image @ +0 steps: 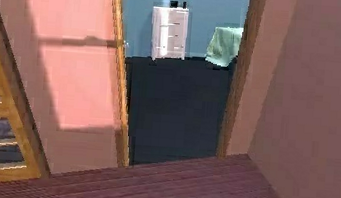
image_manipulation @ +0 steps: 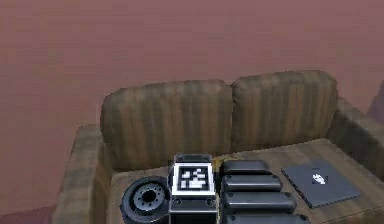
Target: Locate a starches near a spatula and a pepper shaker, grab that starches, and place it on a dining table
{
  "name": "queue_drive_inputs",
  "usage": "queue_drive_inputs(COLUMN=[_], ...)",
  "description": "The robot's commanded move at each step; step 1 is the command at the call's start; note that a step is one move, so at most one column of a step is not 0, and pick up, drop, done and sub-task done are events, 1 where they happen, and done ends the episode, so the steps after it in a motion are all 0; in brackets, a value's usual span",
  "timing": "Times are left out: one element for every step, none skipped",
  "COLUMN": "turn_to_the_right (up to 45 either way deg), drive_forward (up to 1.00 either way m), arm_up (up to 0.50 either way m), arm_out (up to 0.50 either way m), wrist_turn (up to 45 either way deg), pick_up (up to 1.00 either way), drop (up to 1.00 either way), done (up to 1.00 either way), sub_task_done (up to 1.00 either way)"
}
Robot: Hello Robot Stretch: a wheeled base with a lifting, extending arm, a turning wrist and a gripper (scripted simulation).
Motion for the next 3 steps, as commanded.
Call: queue_drive_inputs(turn_to_the_right=[-45.0, -33.0, 0.0], drive_forward=[0.00, 0.00, 0.45], arm_up=[0.00, 0.00, 0.00], arm_out=[0.00, 0.00, 0.00], wrist_turn=[0.0, 0.0, 0.0], pick_up=[0.00, 0.00, 0.00], drop=[0.00, 0.00, 0.00], done=[0.00, 0.00, 0.00], sub_task_done=[0.00, 0.00, 0.00])
